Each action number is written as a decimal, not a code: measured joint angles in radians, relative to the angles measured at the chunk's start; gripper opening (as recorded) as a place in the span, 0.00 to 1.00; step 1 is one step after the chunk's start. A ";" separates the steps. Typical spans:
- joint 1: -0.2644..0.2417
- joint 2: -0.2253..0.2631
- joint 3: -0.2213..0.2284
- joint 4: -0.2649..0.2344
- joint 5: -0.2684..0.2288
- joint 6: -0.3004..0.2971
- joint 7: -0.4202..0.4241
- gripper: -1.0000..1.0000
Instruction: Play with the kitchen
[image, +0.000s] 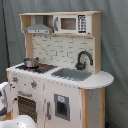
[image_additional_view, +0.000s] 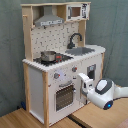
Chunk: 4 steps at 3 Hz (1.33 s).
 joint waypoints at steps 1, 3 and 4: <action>0.008 -0.006 -0.006 -0.061 -0.006 0.035 0.076 1.00; -0.007 -0.051 -0.057 -0.105 -0.152 0.151 0.116 1.00; -0.035 -0.088 -0.055 -0.111 -0.185 0.235 0.137 1.00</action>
